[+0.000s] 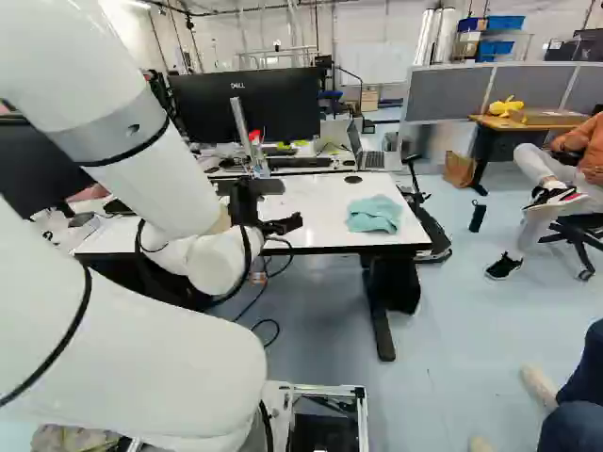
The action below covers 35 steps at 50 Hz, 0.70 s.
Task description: Clean the table with the green towel
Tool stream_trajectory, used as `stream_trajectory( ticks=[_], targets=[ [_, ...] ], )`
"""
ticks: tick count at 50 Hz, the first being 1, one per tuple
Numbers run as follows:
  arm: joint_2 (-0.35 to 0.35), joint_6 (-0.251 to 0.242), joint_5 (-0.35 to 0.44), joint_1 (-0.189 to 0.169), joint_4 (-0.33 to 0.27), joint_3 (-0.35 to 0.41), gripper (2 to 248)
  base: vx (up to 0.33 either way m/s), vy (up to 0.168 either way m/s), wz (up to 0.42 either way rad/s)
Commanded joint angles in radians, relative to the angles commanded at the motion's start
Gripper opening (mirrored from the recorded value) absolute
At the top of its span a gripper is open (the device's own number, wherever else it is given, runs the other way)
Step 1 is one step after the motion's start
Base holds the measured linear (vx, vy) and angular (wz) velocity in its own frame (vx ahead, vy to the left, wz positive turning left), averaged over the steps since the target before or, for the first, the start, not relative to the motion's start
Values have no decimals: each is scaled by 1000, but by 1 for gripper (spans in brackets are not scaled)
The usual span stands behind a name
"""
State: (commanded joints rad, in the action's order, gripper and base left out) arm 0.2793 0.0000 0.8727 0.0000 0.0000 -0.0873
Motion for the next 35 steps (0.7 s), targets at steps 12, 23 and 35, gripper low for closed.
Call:
stream_trajectory(
  ticks=[12, 23, 35],
  targets=[
    [-50, 0, 0, -26, 0, -43, 247, 0, 0, 0],
    [-84, 0, 0, -44, 0, -73, 247, 0, 0, 0],
    [-122, 0, 0, -69, 0, -107, 247, 0, 0, 0]
  ],
)
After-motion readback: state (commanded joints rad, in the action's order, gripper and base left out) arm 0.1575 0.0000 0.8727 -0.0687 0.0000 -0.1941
